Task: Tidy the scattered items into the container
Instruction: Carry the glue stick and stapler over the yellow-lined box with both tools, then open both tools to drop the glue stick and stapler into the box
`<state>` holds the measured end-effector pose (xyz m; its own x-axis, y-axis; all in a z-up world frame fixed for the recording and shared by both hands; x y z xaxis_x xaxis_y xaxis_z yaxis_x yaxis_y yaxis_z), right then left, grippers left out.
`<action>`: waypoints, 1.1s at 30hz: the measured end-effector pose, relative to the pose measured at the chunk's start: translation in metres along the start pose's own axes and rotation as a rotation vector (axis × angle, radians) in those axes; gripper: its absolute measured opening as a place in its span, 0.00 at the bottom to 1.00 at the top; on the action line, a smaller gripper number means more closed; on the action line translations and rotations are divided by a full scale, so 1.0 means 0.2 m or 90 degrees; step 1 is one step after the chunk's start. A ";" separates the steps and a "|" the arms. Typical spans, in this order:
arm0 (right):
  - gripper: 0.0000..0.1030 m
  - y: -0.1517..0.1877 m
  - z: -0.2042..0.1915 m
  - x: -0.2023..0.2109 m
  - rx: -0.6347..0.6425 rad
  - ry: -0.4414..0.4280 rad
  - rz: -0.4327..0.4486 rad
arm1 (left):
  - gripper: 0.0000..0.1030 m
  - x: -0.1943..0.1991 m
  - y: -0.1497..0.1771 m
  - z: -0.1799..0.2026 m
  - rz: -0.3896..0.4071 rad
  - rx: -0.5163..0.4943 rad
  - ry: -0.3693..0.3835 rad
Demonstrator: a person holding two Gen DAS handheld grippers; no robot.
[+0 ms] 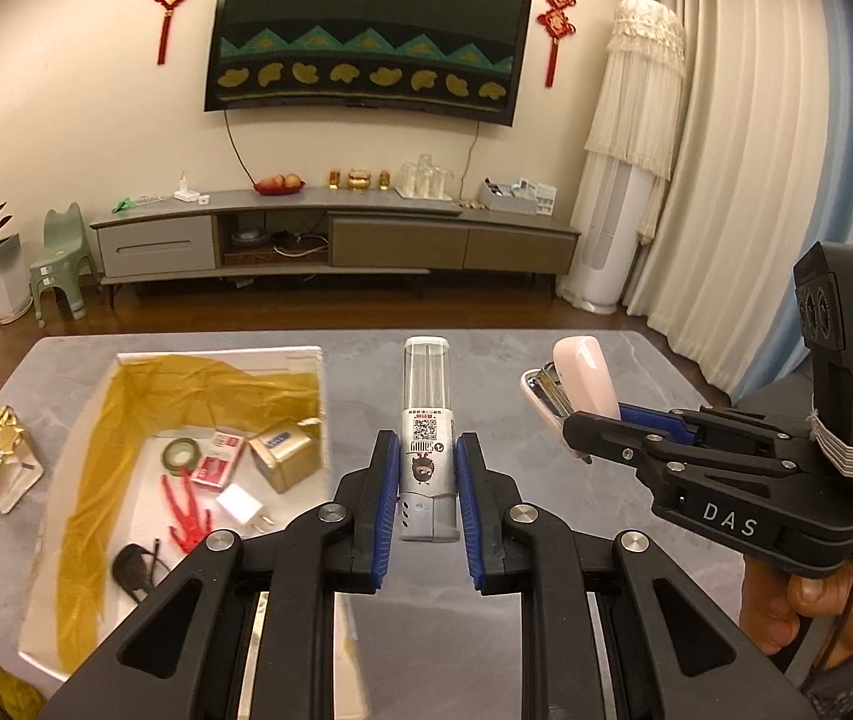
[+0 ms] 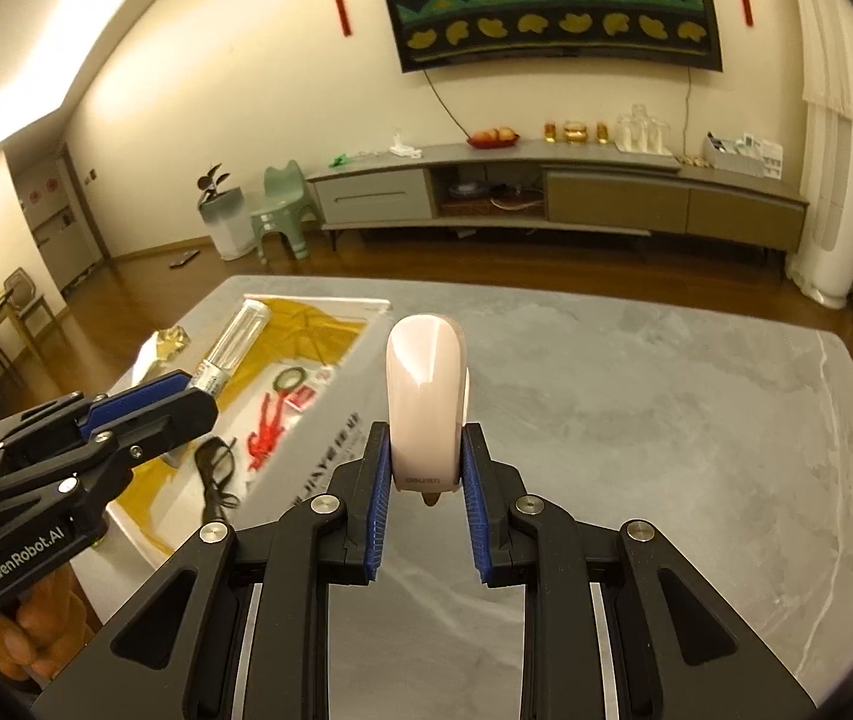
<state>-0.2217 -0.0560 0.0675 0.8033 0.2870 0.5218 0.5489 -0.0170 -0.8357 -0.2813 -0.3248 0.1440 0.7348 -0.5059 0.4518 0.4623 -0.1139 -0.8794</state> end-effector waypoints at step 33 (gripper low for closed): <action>0.23 -0.09 -0.72 -0.24 0.096 -0.097 0.008 | 0.20 0.15 0.11 -0.80 -0.010 0.162 -0.088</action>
<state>-0.2367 -0.2079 0.0822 0.7593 0.4287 0.4895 0.4894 0.1195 -0.8638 -0.3286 -0.4795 0.1144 0.7786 -0.3831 0.4970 0.5717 0.1065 -0.8135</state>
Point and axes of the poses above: each gripper's, at about its wrist camera, not at the fingertips, and x roughly against the way its jaws point, z to its right, y to its underside, the point moved 7 cm from there along -x, roughly the way its jaws point, and after that the axes turned 6 degrees about z, right-handed, at the moved point
